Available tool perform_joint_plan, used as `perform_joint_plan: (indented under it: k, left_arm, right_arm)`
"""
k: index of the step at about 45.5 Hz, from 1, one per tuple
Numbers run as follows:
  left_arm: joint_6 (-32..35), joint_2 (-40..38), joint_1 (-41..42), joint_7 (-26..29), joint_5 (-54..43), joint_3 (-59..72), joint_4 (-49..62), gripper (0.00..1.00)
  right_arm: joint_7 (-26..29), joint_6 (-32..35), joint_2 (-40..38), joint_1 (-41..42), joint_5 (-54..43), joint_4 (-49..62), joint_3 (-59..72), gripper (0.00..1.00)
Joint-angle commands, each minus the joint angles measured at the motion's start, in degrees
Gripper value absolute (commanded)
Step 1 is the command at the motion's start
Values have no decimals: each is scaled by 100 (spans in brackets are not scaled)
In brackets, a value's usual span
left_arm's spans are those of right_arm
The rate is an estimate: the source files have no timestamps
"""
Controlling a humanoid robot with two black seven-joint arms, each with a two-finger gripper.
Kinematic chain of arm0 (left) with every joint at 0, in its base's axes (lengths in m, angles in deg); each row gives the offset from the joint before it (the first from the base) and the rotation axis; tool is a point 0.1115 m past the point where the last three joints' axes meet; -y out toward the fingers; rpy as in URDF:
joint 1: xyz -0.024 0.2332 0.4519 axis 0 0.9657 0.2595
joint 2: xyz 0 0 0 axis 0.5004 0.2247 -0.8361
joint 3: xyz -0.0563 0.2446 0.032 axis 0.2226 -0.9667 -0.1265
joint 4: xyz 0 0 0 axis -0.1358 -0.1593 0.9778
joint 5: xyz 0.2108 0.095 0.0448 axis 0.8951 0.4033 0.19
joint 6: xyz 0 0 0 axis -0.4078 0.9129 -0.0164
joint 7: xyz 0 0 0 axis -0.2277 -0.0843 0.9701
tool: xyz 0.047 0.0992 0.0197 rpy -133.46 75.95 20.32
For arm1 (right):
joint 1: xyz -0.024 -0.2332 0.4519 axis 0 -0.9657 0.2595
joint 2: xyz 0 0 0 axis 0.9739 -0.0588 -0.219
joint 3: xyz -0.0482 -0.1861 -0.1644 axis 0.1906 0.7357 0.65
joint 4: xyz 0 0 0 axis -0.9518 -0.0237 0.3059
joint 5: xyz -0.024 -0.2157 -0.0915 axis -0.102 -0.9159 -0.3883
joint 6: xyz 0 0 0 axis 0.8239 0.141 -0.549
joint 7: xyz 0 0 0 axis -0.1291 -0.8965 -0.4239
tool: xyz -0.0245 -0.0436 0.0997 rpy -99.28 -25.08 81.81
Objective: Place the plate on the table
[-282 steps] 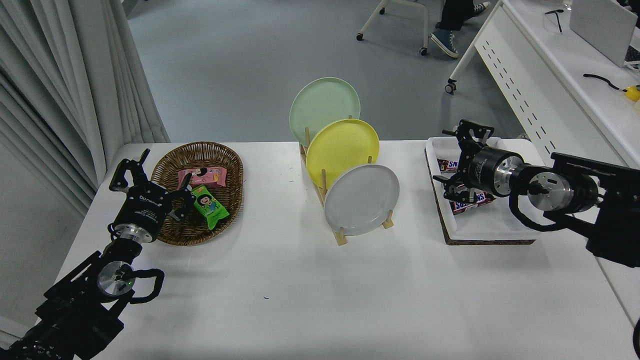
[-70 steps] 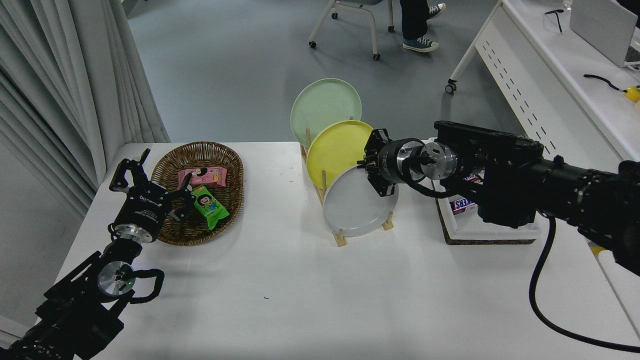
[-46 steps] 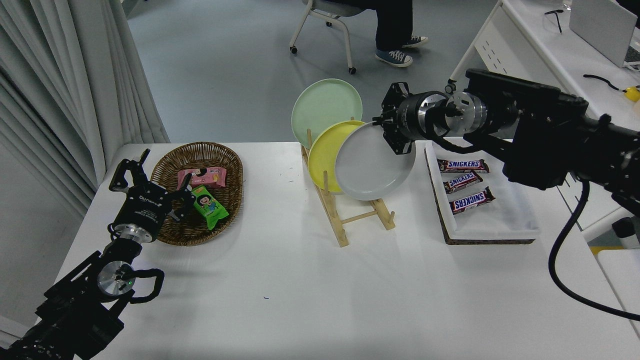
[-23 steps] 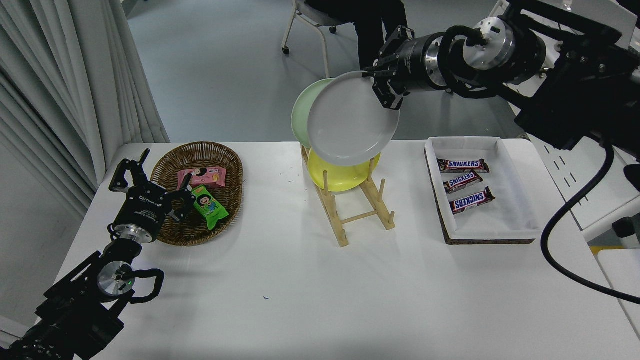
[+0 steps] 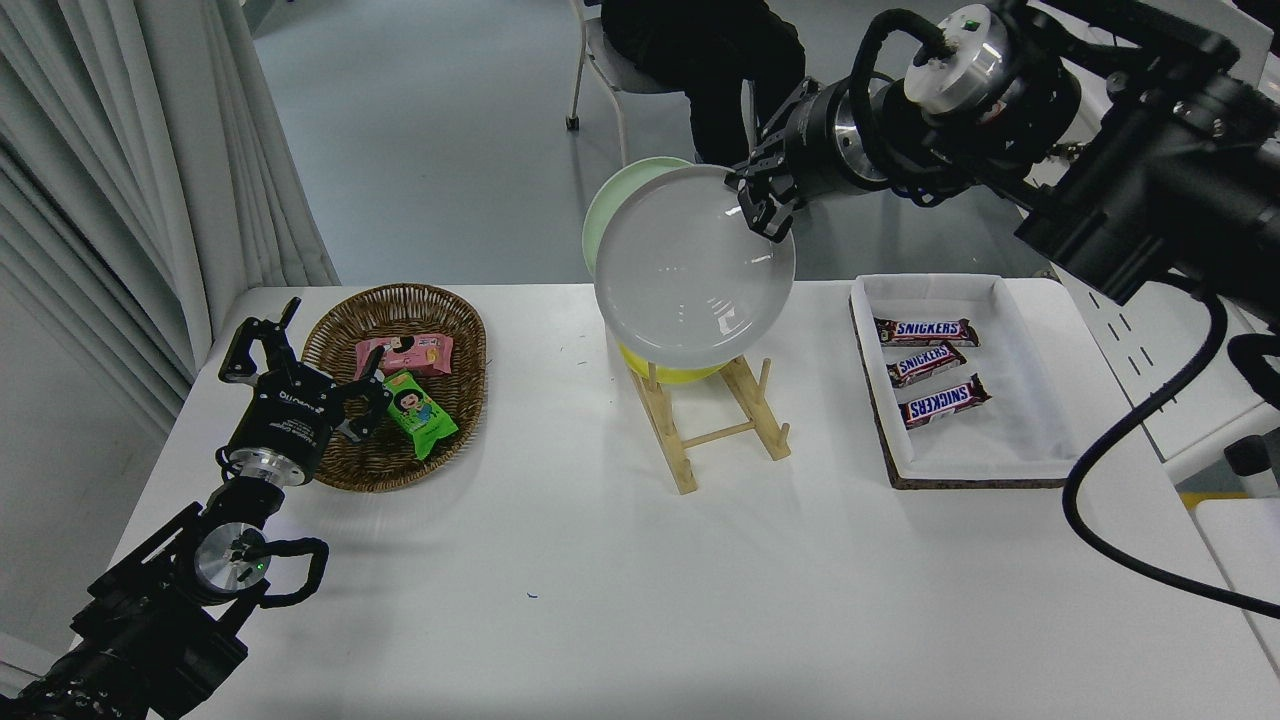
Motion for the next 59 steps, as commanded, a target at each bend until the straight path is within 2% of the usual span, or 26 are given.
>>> perform_joint_plan:
  k: [1,16,30,47,59]
  left_arm:
    - [0,0,0,0,0,0,3,100]
    - [0,0,0,0,0,0,3,100]
    - [0,0,0,0,0,0,-6,100]
    - [0,0,-9,0,0,0,3,100]
    - [0,0,0,0,0,0,3,100]
  right_arm:
    - [-1,-259,328,-333,898,-27,-47,0]
    - [-9,-259,645,-1352,1654,25,-39,0]
    - [-27,-259,1076,-2214,1602,394,23,0]
    - [-36,-259,1463,-2478,1277,1273,-65,0]
    - [-36,-259,1463,-2654,1277,1318,6,0]
